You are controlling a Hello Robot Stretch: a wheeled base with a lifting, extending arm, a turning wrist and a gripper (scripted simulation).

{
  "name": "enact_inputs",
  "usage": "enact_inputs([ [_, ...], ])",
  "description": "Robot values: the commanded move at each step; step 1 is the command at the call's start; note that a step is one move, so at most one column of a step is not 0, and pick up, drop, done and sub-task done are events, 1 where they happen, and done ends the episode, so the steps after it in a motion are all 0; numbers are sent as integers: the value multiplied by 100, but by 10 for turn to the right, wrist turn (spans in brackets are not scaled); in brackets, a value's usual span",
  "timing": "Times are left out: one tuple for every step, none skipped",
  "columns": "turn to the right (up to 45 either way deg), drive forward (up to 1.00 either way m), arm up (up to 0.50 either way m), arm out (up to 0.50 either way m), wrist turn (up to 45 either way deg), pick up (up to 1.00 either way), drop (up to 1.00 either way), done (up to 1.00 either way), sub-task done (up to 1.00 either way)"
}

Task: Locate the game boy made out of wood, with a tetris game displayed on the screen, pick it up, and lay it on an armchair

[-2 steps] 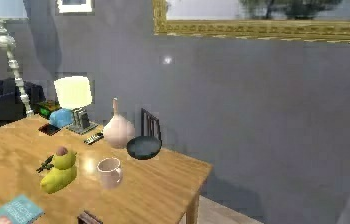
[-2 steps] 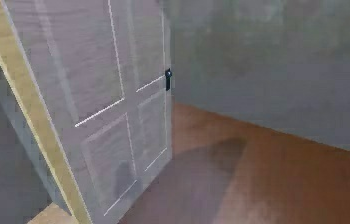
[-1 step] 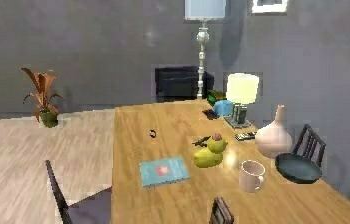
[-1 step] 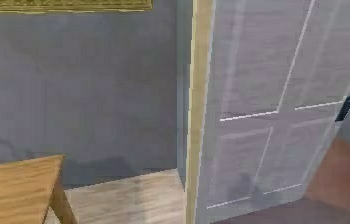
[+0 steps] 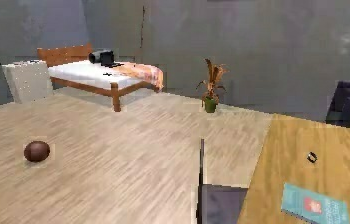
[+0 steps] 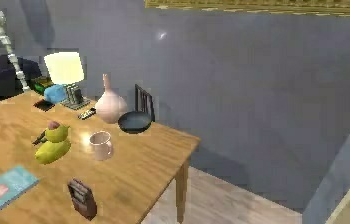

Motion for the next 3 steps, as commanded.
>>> enact_inputs([
  [-240,0,0,0,0,0,0,0,0],
  [0,0,50,0,0,0,0,0,0],
  [0,0,34,0,0,0,0,0,0],
])
